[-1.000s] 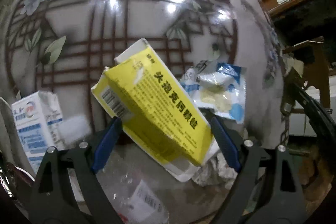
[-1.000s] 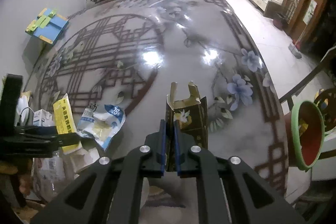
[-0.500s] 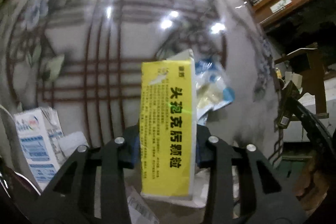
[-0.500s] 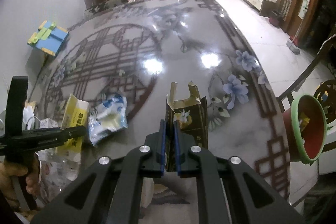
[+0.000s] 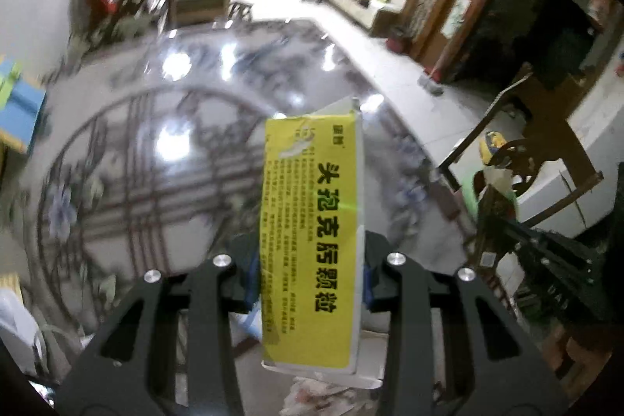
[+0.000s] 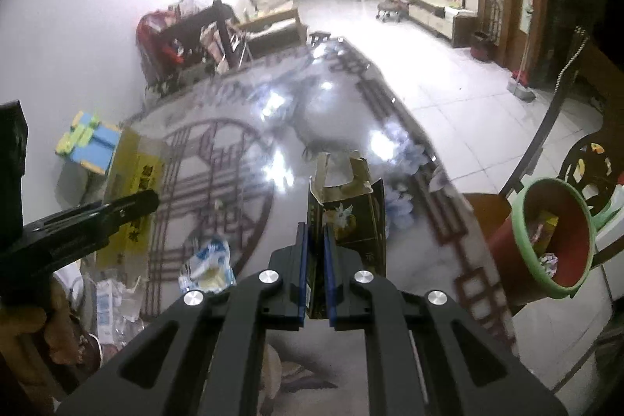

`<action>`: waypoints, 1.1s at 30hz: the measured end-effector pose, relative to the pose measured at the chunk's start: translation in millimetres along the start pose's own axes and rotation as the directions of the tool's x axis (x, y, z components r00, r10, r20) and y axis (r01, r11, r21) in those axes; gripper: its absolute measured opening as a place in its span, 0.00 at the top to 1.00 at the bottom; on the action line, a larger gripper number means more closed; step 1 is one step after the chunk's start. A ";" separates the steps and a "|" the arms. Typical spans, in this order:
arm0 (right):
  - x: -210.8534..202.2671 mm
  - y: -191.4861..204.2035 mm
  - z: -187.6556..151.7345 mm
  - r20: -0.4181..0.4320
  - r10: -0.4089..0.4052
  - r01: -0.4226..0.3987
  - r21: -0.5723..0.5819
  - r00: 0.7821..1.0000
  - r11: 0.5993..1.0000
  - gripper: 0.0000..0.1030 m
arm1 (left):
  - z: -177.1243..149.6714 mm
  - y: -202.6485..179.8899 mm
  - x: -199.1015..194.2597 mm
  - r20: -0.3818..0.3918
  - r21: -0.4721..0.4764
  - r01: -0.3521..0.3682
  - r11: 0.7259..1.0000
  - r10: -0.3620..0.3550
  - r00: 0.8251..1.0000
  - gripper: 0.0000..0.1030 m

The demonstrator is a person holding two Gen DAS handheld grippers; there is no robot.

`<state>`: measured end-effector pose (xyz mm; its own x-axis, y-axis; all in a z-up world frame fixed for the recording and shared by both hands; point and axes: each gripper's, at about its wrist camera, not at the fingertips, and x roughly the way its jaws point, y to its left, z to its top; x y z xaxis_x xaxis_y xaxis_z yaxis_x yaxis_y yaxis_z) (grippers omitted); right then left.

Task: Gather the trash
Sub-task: 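Carry the yellow medicine box and gold carton to the red bin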

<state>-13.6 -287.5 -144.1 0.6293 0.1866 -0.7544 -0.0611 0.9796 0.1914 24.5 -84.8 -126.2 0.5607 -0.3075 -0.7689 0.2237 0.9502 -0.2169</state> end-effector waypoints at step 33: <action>-58.8 -117.1 18.3 0.106 -0.118 0.099 0.172 0.987 0.980 0.93 | 45.1 -153.9 31.6 0.035 0.200 0.125 0.972 -0.135 0.990 0.65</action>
<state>-29.2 -414.5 -110.7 0.7107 0.0604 -0.7009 0.1359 0.9657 0.2211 43.7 -243.0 -90.0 0.5527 -0.4343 -0.7113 0.4468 0.8749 -0.1869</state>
